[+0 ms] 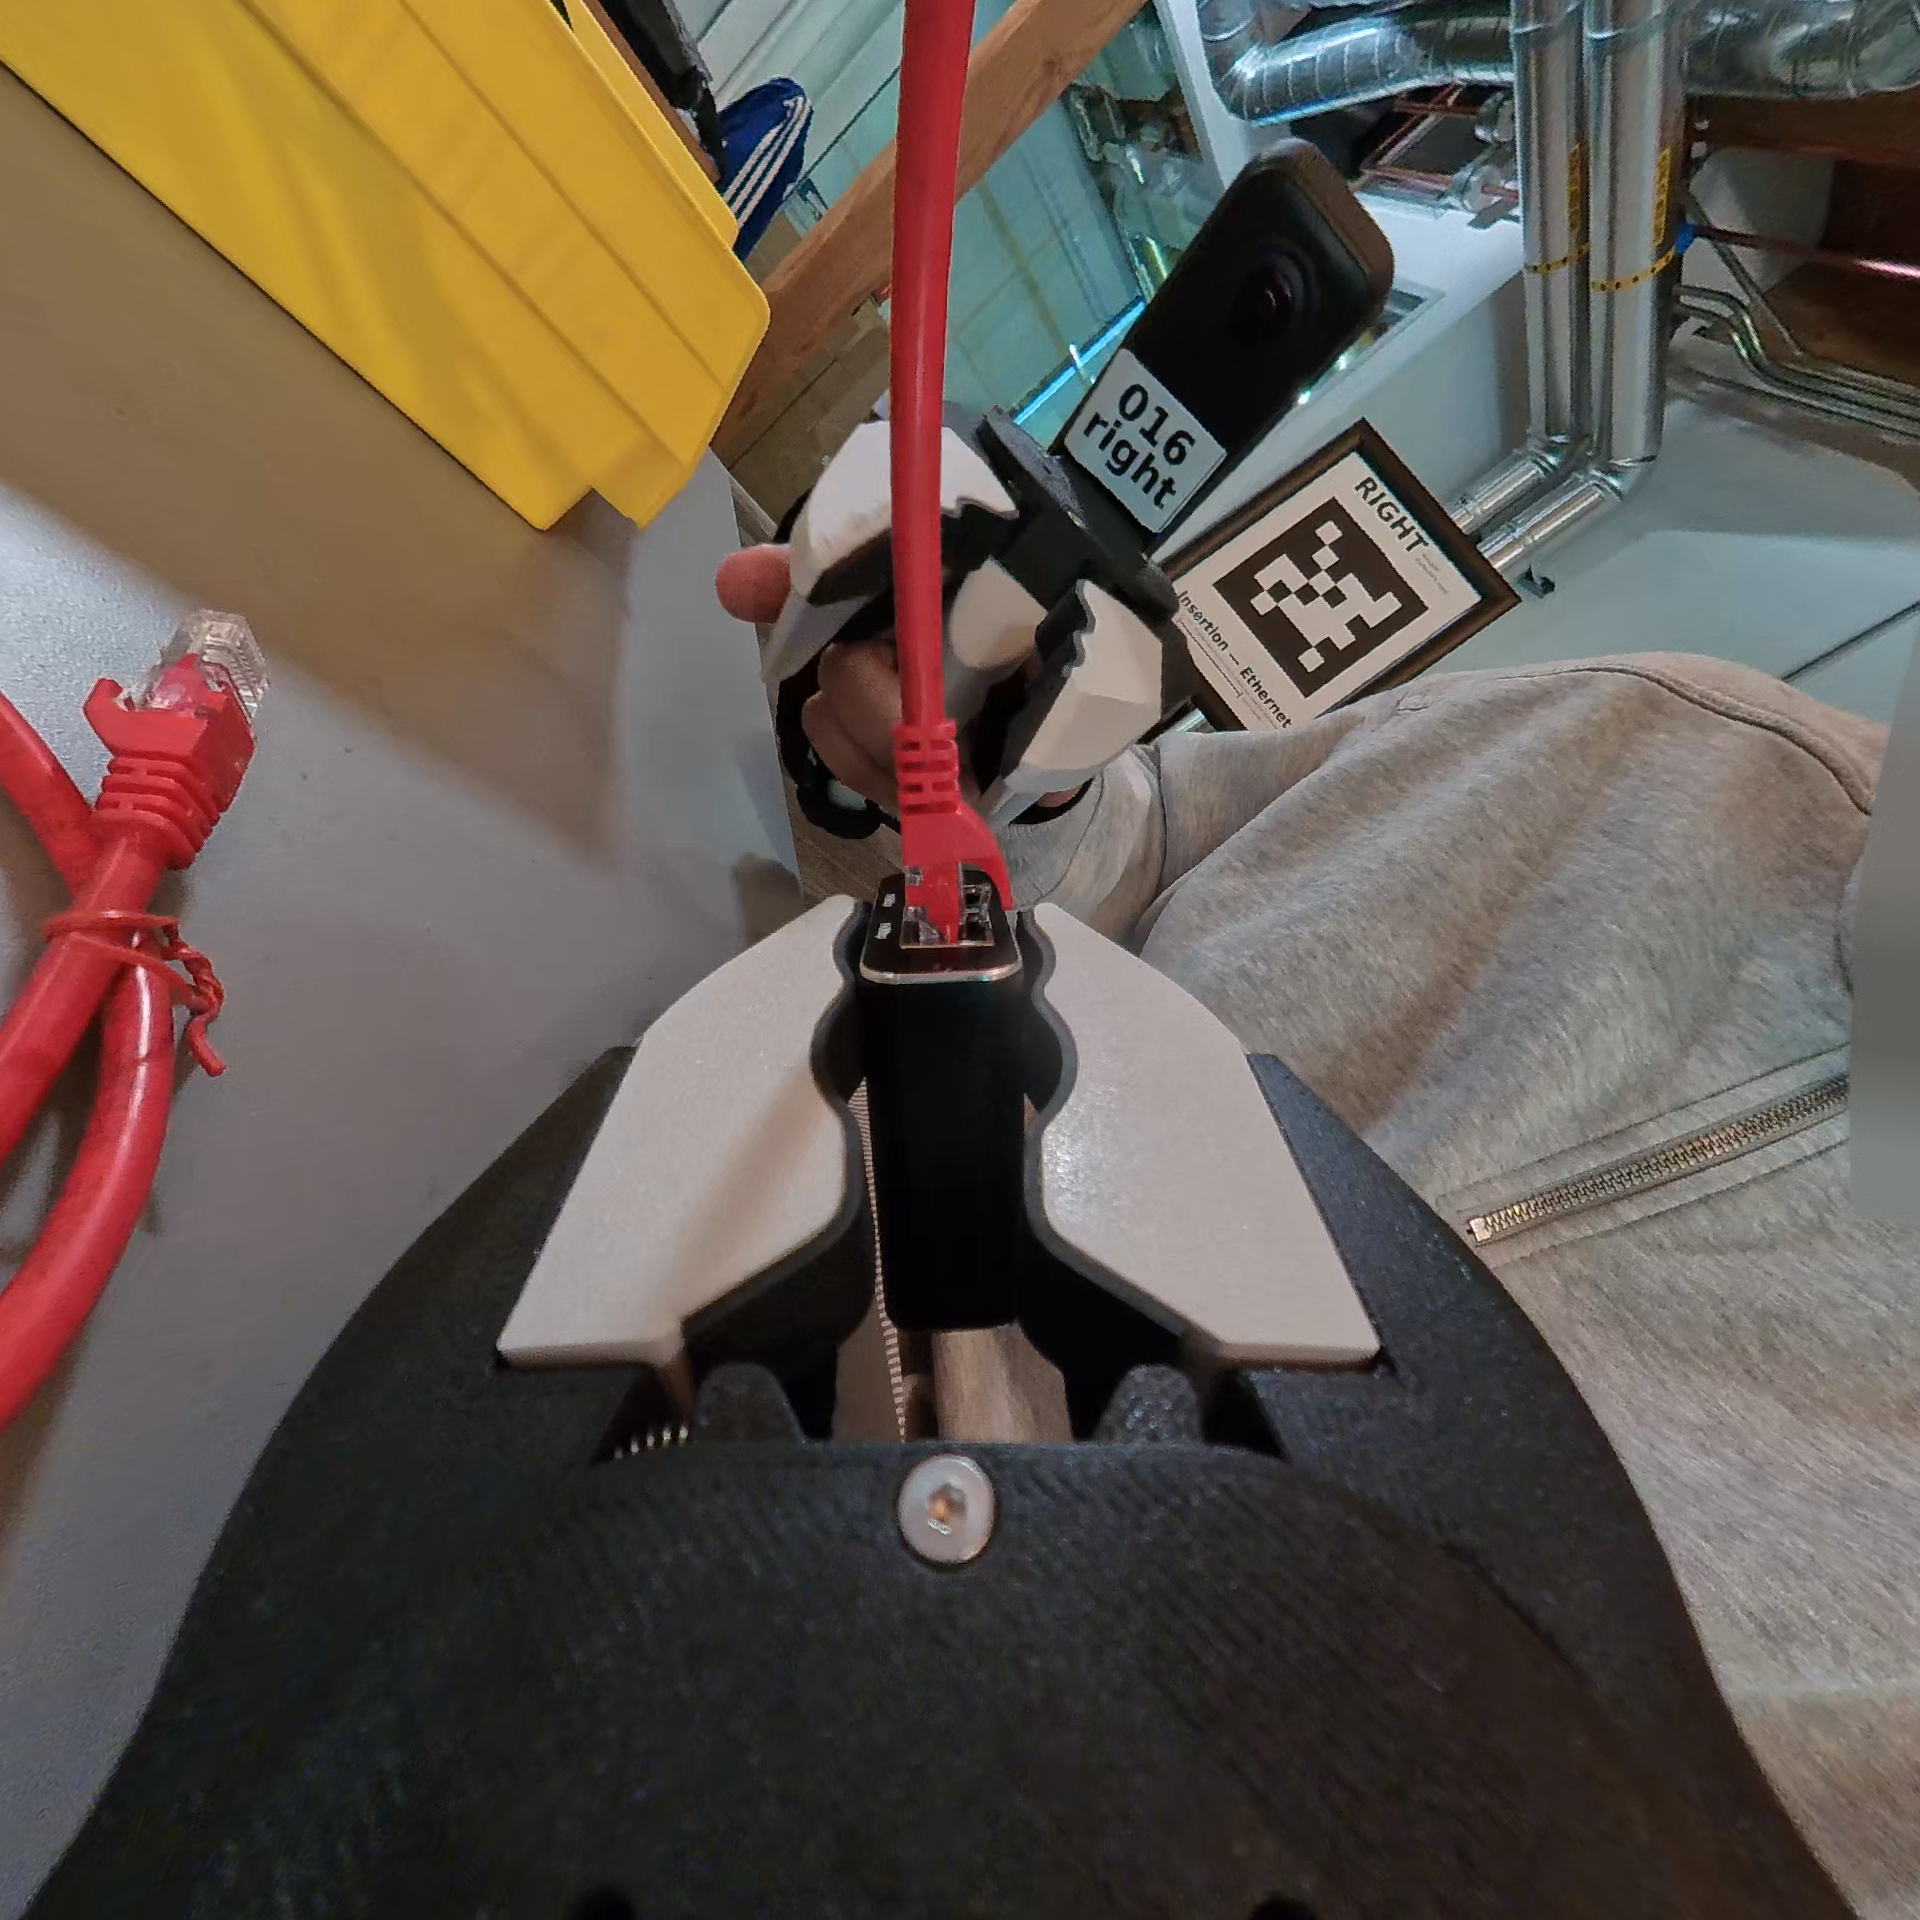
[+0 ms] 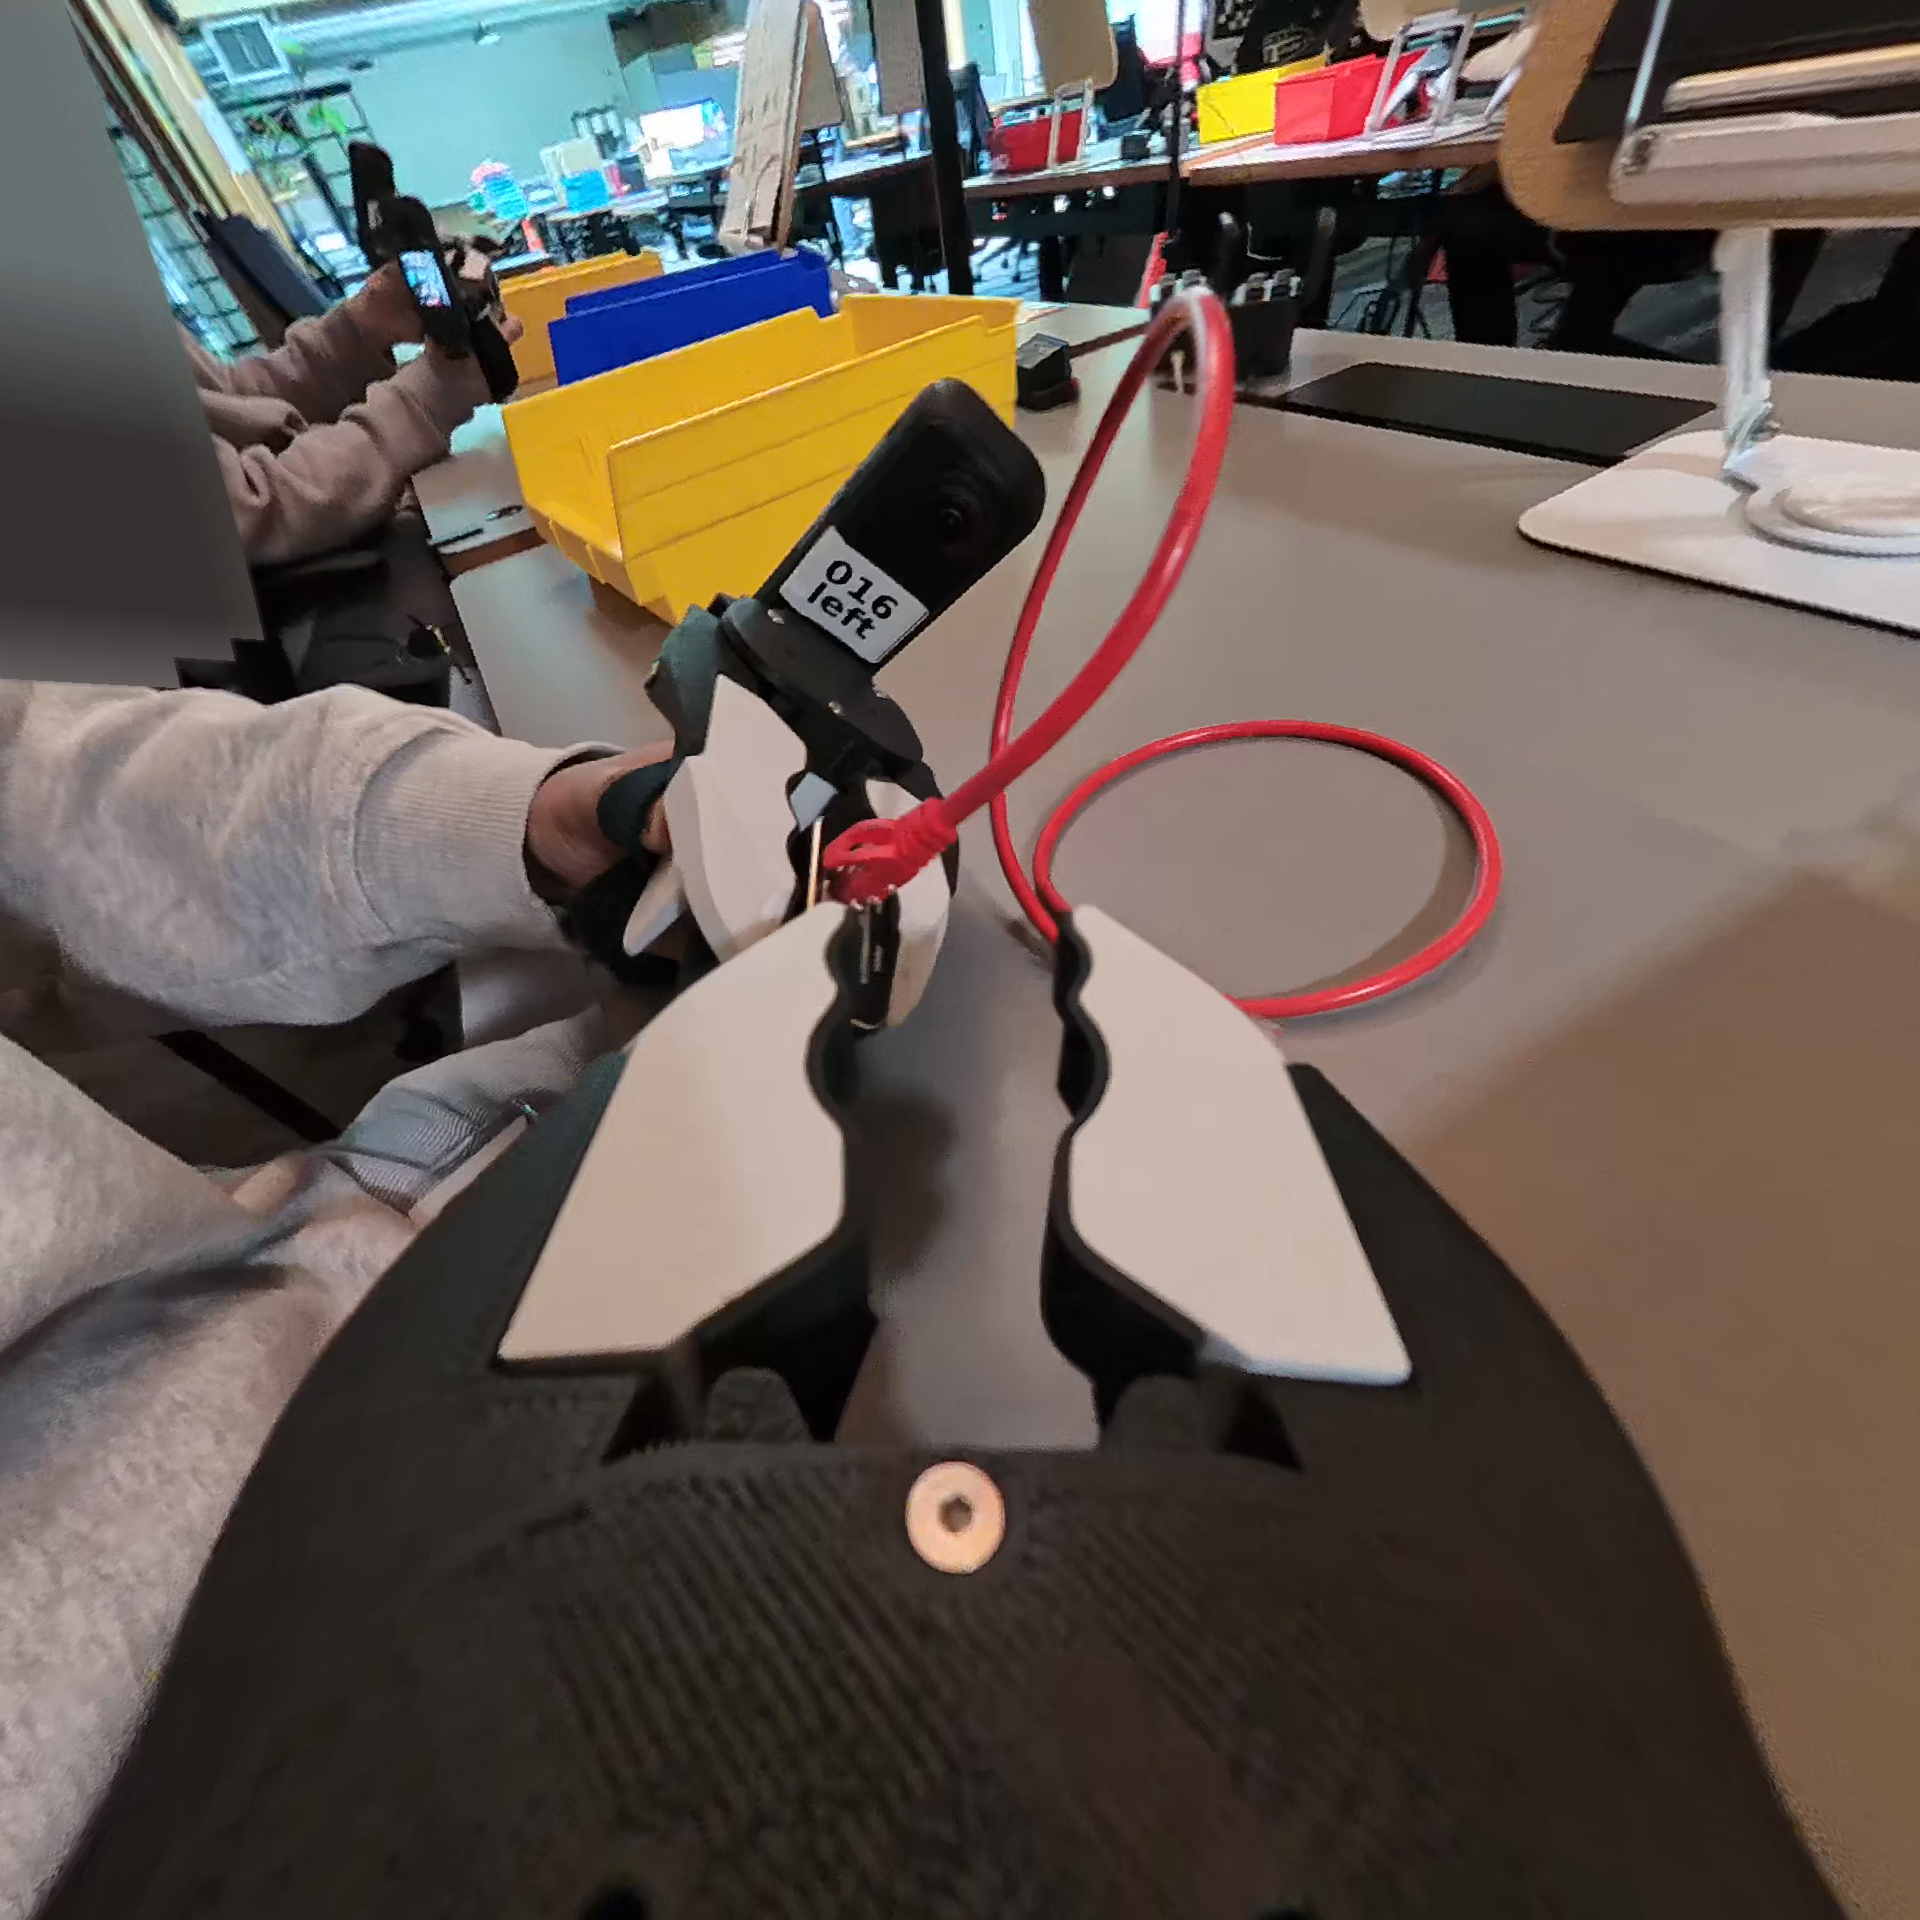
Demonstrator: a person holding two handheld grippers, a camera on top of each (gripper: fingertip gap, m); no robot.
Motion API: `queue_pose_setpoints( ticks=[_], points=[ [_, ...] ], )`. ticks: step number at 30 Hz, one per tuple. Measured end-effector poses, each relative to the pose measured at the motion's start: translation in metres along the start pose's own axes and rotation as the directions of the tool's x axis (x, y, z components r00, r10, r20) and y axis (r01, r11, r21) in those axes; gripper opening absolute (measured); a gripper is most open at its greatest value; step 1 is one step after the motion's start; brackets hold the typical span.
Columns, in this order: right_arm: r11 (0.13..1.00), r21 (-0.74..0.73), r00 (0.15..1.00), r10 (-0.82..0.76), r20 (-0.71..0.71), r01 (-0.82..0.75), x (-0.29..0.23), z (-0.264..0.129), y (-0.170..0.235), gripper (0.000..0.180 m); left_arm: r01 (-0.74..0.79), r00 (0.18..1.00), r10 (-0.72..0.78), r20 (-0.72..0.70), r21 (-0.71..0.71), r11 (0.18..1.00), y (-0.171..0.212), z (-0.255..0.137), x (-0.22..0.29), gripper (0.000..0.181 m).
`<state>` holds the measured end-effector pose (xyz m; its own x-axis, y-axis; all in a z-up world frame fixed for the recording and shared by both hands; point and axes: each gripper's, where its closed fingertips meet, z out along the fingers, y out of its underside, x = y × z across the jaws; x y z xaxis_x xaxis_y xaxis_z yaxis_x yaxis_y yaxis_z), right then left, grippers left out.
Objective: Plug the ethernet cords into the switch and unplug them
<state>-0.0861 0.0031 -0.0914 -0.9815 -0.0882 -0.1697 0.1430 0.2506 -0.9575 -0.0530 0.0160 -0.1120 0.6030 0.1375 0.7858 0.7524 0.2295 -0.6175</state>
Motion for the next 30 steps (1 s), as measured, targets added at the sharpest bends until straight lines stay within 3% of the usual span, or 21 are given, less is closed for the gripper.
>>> queue_pose_setpoints(
  ticks=[2, 5, 10, 12, 15, 18, 24, 30],
  points=[
    [1.0, -0.01, 1.0, 0.009, -0.009, -0.009, 0.002, -0.001, 0.002, 0.038, 0.0, 1.0, 0.0, -0.001, 0.0, 1.0, 0.0, 0.0, 0.0, 0.025],
    [0.999, -0.016, 0.999, -0.039, -0.03, 0.038, 0.001, -0.002, 0.001, 0.025, -0.002, 1.0, 0.002, -0.003, 0.001, 1.0, 0.0, 0.0, 0.0, 0.025],
    [0.988, -0.019, 0.985, -0.156, -0.076, 0.155, -0.002, -0.002, 0.0, 0.016, -0.005, 1.0, 0.005, -0.008, 0.002, 1.0, 0.0, 0.0, 0.001, 0.025],
    [0.97, 0.024, 0.963, -0.236, -0.129, 0.241, 0.0, -0.006, -0.006, 0.0, -0.005, 1.0, 0.005, -0.009, 0.002, 1.0, 0.0, 0.0, 0.001, 0.025],
    [0.939, 0.053, 0.928, -0.326, -0.181, 0.34, -0.003, -0.01, -0.015, 0.0, -0.005, 1.0, 0.005, -0.008, 0.002, 1.0, 0.0, 0.0, 0.001, 0.025],
    [0.956, 0.058, 0.95, -0.276, -0.147, 0.287, -0.011, -0.009, -0.016, 0.0, -0.005, 1.0, 0.005, -0.008, 0.002, 1.0, 0.0, 0.0, 0.001, 0.025],
    [0.998, 0.058, 0.999, -0.031, -0.036, 0.033, -0.015, -0.007, -0.013, 0.0, -0.005, 1.0, 0.005, -0.008, 0.002, 1.0, 0.0, 0.0, 0.001, 0.025],
    [0.996, 0.062, 0.997, -0.057, -0.047, 0.06, -0.017, -0.004, -0.015, 0.0, -0.004, 1.0, 0.004, -0.01, 0.003, 1.0, 0.0, 0.0, 0.001, 0.025]
  ],
)
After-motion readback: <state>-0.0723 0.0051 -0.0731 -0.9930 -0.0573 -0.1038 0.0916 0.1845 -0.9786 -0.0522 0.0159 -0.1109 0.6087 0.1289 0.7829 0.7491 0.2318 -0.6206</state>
